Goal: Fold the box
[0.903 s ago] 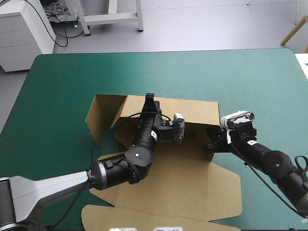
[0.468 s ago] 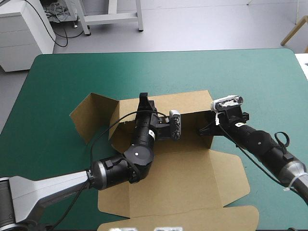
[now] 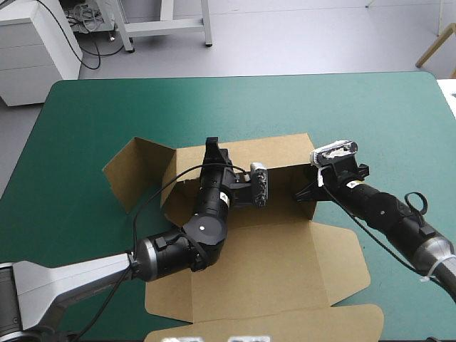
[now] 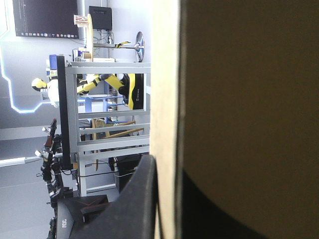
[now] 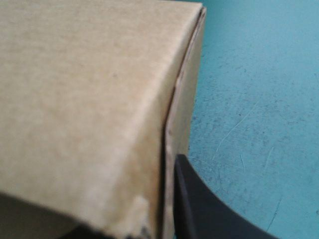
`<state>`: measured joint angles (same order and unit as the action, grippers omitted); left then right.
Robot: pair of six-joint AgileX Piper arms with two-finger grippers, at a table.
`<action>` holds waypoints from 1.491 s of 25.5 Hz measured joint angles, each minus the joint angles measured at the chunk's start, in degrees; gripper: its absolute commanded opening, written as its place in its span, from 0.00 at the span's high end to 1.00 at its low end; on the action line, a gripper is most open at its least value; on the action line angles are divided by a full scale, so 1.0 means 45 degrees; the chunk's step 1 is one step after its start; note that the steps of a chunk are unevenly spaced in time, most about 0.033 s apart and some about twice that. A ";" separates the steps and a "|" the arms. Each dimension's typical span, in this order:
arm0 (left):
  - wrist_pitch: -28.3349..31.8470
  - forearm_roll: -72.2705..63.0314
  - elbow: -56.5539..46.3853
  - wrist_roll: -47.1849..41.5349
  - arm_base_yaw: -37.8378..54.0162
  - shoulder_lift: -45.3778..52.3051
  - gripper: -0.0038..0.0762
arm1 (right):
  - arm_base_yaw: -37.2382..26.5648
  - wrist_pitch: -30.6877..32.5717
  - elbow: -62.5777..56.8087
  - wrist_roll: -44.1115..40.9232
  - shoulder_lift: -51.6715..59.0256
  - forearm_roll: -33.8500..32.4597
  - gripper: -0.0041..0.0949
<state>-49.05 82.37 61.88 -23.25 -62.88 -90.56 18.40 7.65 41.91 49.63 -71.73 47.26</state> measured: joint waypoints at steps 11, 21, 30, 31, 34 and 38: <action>0.0713 0.0046 -0.0084 0.0000 -0.0040 -0.0039 0.30 | -0.1290 0.2705 0.1051 -0.0282 -0.0090 -0.1181 0.96; 0.0788 0.3058 -0.0138 -0.1905 -0.0054 -0.0039 0.30 | -0.1740 0.4079 0.1912 -0.2118 -0.0133 -0.3389 0.96; 0.0846 0.3361 -0.0163 -0.2193 -0.0054 -0.0051 0.30 | -0.1755 0.4066 0.1960 -0.3074 -0.0133 -0.4068 0.96; 0.0873 0.3387 -0.0163 -0.2238 -0.0066 -0.0051 0.30 | -0.1755 0.4066 0.1989 -0.3229 -0.0133 -0.4203 0.96; 0.0916 0.3439 -0.0163 -0.2317 -0.0170 -0.0062 0.31 | -0.1742 0.4080 0.2070 -0.3830 -0.0149 -0.4769 0.96; 0.0947 0.3427 -0.0195 -0.2373 -0.0425 -0.0062 0.32 | -0.1742 0.4316 0.2400 -0.4643 -0.0566 -0.5297 0.96</action>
<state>-44.79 97.79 61.00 -33.93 -64.79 -90.84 10.56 27.08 52.71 28.74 -74.28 23.42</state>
